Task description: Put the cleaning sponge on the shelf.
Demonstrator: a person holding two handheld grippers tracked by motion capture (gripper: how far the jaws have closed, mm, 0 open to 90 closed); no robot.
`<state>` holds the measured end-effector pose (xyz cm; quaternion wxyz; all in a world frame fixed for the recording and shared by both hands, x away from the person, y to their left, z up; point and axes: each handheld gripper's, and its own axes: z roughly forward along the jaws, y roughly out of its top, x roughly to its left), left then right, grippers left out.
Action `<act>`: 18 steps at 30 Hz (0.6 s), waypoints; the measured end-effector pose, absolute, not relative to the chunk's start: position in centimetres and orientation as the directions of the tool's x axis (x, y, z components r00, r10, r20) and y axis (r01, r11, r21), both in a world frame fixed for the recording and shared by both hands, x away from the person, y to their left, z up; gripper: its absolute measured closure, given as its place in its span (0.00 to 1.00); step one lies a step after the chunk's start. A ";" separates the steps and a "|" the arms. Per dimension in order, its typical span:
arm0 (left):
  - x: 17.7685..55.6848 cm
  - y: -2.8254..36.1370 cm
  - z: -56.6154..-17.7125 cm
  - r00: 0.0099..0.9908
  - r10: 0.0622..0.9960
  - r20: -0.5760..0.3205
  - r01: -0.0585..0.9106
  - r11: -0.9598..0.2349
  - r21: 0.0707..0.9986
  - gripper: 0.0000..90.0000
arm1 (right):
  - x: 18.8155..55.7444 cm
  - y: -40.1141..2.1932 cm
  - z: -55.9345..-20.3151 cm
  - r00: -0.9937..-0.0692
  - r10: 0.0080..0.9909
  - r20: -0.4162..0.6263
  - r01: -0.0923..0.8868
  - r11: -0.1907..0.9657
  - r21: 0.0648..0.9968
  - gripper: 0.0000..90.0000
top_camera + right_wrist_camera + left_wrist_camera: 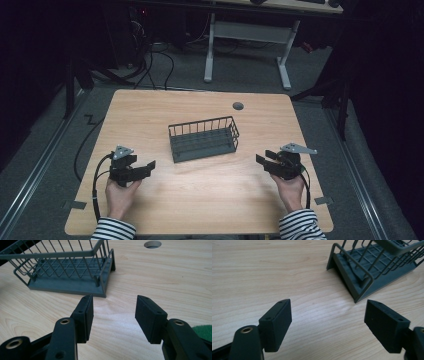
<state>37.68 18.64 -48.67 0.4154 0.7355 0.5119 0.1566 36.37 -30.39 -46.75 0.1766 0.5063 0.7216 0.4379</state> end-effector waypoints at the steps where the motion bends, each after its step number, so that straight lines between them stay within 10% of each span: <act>1: 37.7 18.5 -48.5 0.431 0.882 -0.193 0.622 -0.135 0.772 0.25 | 36.5 -30.4 -46.6 -0.422 0.886 0.191 0.578 0.100 0.810 0.55; 18: 39.2 16.7 -46.0 0.460 0.866 -0.197 0.609 -0.146 0.780 0.26 | 39.5 -28.7 -43.9 -0.440 0.882 0.170 0.571 0.128 0.811 0.57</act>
